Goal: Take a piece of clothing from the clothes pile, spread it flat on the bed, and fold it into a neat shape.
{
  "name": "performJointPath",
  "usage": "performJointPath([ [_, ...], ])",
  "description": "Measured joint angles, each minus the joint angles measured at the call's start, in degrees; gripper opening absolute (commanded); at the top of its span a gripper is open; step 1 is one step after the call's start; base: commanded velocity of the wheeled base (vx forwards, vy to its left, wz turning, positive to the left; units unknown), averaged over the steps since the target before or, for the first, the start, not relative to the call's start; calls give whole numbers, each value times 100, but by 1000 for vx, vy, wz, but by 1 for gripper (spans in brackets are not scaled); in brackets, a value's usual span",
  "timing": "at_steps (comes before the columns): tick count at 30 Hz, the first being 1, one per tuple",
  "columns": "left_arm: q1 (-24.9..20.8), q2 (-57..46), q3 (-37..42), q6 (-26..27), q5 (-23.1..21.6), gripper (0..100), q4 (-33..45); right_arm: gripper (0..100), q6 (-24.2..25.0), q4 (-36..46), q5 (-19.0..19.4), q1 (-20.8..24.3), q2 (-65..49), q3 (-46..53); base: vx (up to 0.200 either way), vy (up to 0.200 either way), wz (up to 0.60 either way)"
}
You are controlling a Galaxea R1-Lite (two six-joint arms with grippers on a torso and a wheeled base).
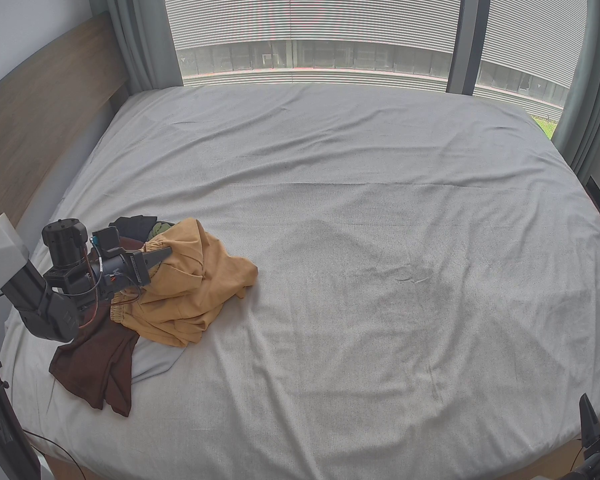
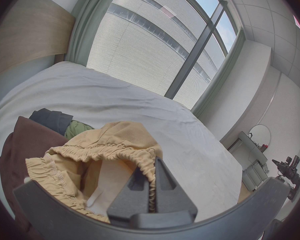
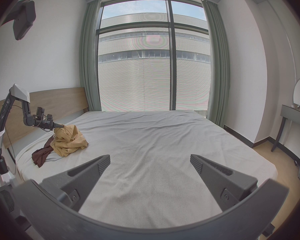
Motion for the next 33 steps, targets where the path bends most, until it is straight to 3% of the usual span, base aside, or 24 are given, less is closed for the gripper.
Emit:
performJointPath([
  [8, -234, -102, 124, -723, 11, 0, -622, 100, 0, 0, 0, -4, 0, 0, 0, 0, 0],
  [18, -473, -477, 188, -1891, 80, 0, -709, 100, 0, 0, 1, -6, 0, 0, 0, 0, 0],
  [33, -823, -862, 339, -2183, 79, 0, -720, 100, -7, 0, 6, -6, 0, 0, 0, 0, 0],
])
